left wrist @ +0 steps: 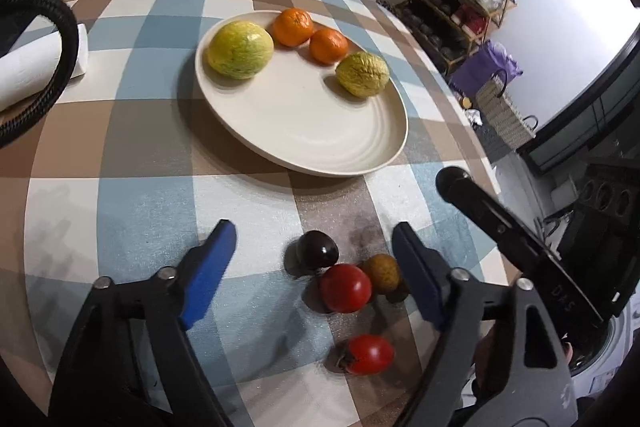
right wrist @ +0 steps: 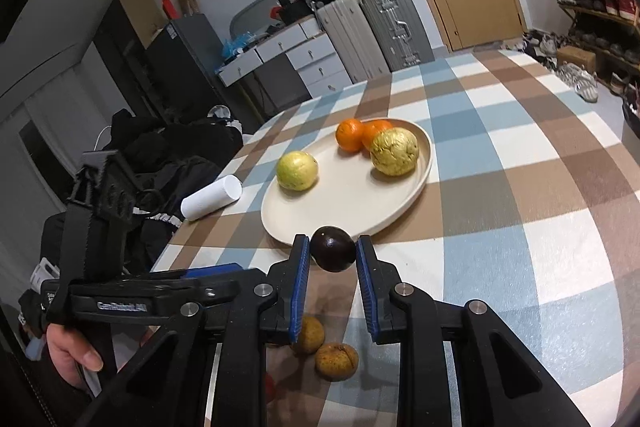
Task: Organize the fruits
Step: 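Grasp a dark plum with the right tool while the left grasps another plum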
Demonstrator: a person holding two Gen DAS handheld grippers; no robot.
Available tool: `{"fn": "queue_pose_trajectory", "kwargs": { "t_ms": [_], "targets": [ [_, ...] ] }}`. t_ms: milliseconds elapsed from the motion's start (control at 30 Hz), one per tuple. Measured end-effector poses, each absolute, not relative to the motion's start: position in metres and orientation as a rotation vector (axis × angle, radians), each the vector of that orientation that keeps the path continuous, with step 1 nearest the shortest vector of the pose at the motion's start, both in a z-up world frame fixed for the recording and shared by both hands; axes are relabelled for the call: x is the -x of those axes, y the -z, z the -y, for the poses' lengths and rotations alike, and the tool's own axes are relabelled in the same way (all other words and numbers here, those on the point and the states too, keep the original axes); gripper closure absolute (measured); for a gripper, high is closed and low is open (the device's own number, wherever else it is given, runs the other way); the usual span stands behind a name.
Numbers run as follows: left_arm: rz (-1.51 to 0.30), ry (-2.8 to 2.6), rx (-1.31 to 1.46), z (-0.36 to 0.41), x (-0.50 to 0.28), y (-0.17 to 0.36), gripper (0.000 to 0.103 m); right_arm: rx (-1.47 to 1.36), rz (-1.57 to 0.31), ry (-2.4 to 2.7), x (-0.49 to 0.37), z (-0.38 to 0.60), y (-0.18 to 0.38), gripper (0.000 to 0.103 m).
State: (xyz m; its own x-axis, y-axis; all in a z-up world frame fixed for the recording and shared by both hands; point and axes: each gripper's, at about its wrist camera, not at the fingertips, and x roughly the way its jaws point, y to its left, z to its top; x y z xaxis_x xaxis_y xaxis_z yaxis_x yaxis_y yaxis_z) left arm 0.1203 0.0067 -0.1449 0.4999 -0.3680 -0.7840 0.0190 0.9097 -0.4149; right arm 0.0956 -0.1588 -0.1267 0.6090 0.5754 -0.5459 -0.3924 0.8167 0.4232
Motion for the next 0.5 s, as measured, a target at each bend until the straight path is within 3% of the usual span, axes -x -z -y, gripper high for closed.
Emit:
{"fn": "queue_pose_trajectory", "kwargs": {
  "t_ms": [233,333,367,500],
  "targets": [
    [-1.055,0.233,0.35,0.002,-0.125,0.151,0.055,-0.257,-0.688,-0.592,-0.091,0.163,0.124,0.079],
    [-1.073,0.242,0.335,0.007,-0.127,0.154,0.069,-0.263,-0.682,-0.589,-0.091,0.166,0.124,0.079],
    [-1.07,0.243,0.322,0.008,-0.126,0.154,0.079,-0.269,-0.682,-0.592,-0.092,0.167,0.124,0.079],
    [-1.062,0.232,0.283,0.012,-0.126,0.154,0.082,-0.273,-0.682,-0.571,-0.093,0.171,0.126,0.079]
  ]
}}
